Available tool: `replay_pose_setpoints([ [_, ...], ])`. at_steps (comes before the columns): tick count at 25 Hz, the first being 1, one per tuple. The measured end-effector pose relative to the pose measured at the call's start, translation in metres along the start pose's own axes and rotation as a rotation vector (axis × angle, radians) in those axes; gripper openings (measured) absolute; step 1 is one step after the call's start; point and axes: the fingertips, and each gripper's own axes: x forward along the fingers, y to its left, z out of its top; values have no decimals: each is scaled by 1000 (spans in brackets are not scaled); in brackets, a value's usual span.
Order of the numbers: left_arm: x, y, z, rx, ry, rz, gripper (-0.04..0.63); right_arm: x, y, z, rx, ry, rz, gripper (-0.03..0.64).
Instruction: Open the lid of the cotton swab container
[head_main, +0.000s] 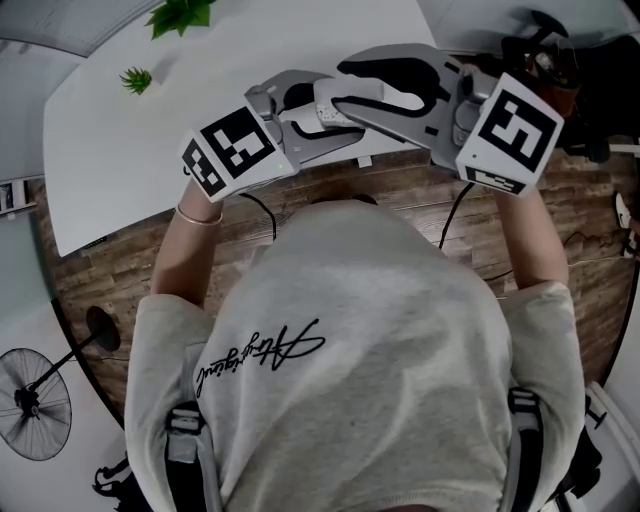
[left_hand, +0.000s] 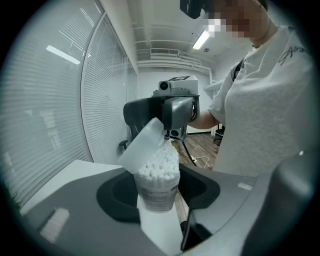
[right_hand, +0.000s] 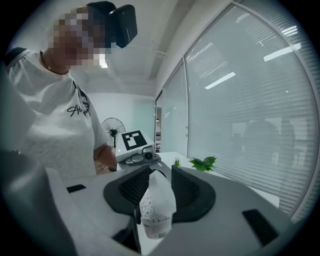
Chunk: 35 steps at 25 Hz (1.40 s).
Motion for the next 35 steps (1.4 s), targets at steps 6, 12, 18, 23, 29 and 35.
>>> replay_pose_setpoints([
  [6, -3, 1, 0, 15, 2, 21, 211, 2, 2, 2, -7, -5, -15, 137],
  [12, -6, -4, -3, 30, 10, 22, 210, 3, 1, 6, -8, -15, -38, 118],
  [18, -12, -16, 0, 55, -7, 2, 210, 6, -9, 16, 16, -53, -76, 65],
  [23, -19, -16, 2, 64, -20, 1, 209, 10, -11, 21, 31, -58, -82, 55],
  [29, -27, -18, -3, 71, -30, -7, 209, 17, -12, 21, 32, -50, -103, 63],
  [35, -37, -17, -6, 74, -67, -1, 202, 25, -14, 21, 53, -52, -143, 51],
])
